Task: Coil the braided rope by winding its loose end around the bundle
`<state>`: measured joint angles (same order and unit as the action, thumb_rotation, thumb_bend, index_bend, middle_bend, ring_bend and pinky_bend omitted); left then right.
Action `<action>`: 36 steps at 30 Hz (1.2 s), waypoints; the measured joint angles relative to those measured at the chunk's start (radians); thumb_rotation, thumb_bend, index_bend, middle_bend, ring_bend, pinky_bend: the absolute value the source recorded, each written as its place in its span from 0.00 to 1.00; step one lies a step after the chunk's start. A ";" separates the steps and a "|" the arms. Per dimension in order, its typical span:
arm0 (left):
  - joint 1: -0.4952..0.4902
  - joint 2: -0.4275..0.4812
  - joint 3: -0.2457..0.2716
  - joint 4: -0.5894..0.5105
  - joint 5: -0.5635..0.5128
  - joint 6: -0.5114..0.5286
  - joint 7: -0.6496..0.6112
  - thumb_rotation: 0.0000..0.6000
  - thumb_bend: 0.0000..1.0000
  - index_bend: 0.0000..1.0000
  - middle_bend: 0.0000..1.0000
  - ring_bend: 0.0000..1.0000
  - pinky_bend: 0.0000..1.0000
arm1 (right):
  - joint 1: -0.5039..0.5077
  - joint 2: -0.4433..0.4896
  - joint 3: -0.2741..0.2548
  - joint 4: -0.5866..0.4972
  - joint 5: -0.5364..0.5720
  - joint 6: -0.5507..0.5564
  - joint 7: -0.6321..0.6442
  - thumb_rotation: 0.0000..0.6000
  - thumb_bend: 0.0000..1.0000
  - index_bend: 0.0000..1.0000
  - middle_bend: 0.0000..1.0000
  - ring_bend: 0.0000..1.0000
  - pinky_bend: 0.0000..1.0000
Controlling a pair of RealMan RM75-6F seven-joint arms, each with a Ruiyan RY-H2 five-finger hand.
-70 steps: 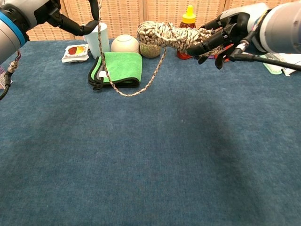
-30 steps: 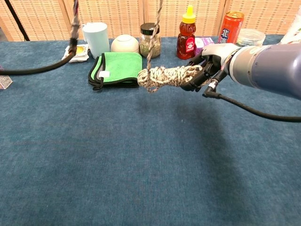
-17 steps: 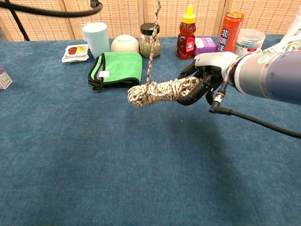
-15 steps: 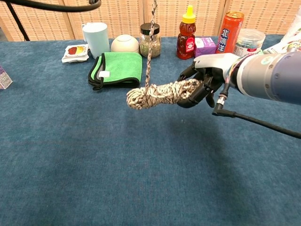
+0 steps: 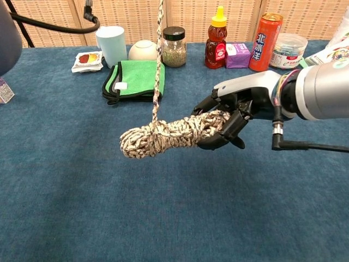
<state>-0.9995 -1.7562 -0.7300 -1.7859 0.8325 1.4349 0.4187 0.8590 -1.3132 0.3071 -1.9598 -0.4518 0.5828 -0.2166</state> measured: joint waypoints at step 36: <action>0.129 -0.076 0.302 0.439 0.097 -0.184 -0.273 1.00 0.42 0.68 0.00 0.00 0.00 | -0.101 0.118 0.199 -0.049 -0.147 -0.041 0.545 1.00 1.00 0.69 0.63 0.47 0.67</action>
<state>-0.8701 -1.8322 -0.4281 -1.3473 0.9298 1.2506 0.1455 0.7576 -1.1956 0.5064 -2.0090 -0.5990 0.5415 0.3284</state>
